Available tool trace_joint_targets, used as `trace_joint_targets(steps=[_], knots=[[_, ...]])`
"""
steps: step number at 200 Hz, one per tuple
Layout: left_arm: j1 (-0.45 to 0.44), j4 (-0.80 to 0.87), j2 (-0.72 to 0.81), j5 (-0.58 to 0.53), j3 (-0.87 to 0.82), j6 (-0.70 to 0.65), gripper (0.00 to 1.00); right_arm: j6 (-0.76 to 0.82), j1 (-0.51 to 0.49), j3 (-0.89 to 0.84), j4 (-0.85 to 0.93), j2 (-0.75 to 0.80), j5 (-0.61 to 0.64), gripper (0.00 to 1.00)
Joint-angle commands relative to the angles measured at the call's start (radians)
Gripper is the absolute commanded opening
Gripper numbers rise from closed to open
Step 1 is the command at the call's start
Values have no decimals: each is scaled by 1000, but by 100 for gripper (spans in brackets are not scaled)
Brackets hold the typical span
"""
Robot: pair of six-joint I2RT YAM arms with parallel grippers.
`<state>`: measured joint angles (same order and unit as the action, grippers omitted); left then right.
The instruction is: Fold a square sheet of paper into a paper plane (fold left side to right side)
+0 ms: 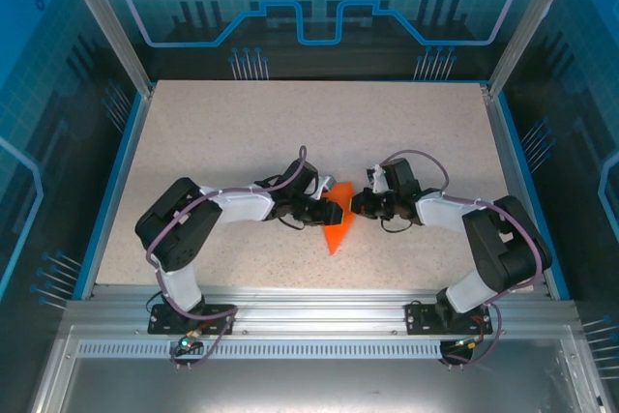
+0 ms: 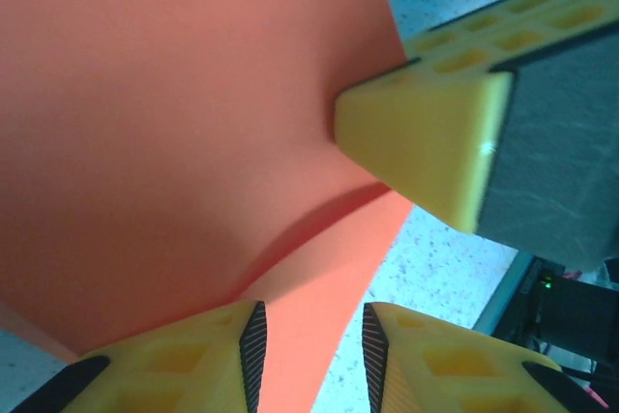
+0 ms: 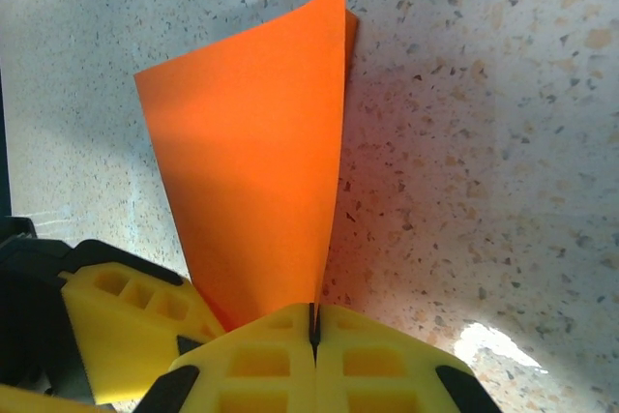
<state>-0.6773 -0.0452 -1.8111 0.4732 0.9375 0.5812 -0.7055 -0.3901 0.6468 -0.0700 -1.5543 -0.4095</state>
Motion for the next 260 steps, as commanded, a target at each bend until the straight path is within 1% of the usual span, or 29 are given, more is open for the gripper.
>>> trace_joint_targets(steps=[1, 29, 70, 78, 121, 153, 191, 206, 219, 244, 260], knots=[[-4, 57, -26, -49, 24, -7, 35, -15, -24, -12, 8, -14, 24, 3], [-3, 74, -49, -68, 29, -10, 31, -5, -25, -6, 23, -17, 17, 10], [-2, 75, -55, -85, 17, -11, 27, 5, -24, 28, 88, -29, -18, 30], [-2, 72, -55, -84, 15, -9, 27, 2, -24, 42, 112, -39, -25, 32], [-2, 70, -50, -94, 9, -15, 25, -40, -29, 81, 200, -57, -58, 33], [-3, 77, -52, -107, 9, -21, 21, -48, -45, 121, 287, -41, -34, 33], [-2, 92, -59, -126, 10, -28, 18, -85, -50, 160, 317, -47, -70, 33], [-3, 94, -63, -132, 12, -29, 17, -82, -52, 185, 346, -51, -68, 32], [-2, 96, -66, -135, 12, -30, 17, -76, -54, 212, 377, -60, -73, 29], [-5, 100, -71, -142, 17, -34, 16, -61, -61, 241, 432, -79, -67, 29], [-4, 96, -70, -145, 14, -35, 16, -46, -50, 274, 474, -92, -33, 30]])
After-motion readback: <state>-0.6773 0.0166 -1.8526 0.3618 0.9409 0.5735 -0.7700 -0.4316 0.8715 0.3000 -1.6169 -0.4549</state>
